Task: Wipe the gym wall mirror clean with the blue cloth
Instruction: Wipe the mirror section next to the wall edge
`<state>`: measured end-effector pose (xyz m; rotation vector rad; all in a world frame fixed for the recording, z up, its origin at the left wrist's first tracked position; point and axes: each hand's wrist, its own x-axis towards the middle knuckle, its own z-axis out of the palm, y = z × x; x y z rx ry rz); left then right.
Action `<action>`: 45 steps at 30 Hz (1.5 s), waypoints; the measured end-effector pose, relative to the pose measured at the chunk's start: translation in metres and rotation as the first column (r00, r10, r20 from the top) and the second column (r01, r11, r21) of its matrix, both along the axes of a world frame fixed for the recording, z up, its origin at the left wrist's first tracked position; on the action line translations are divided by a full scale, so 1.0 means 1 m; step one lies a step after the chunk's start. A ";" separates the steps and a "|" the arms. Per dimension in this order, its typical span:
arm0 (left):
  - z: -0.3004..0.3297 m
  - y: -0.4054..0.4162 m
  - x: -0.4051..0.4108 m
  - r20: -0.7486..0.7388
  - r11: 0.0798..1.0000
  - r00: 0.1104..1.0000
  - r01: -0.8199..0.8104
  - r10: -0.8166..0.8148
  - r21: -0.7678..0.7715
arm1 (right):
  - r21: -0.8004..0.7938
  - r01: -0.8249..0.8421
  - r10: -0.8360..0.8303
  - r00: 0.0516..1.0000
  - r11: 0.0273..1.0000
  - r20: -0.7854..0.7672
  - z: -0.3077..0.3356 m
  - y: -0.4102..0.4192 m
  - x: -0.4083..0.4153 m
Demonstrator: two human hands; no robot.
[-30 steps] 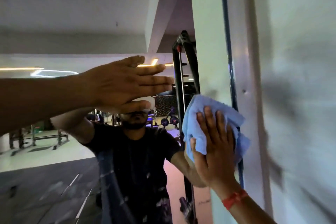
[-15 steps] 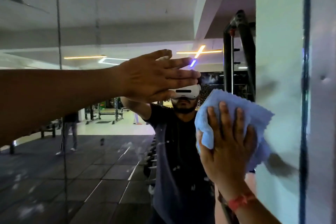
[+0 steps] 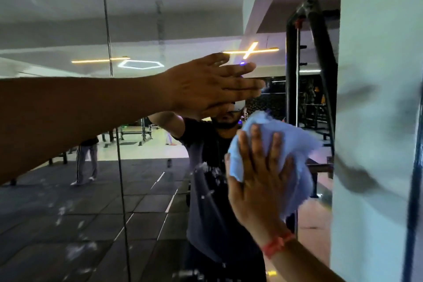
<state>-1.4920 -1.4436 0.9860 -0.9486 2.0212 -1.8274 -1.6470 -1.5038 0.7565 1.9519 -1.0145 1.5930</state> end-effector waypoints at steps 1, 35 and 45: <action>-0.001 0.001 0.005 -0.006 1.000 1.000 0.020 -0.020 -0.002 | -0.009 -0.045 0.044 0.997 0.999 -0.063 -0.006 0.015 0.024; -0.017 0.002 0.064 0.102 0.966 0.965 0.231 -0.243 0.112 | 0.061 0.026 -0.019 0.994 0.998 -0.107 -0.060 0.069 0.118; 0.020 0.019 0.098 0.093 0.959 0.954 0.283 -0.284 0.020 | 0.006 -0.012 0.011 0.997 1.000 0.083 0.007 0.055 0.128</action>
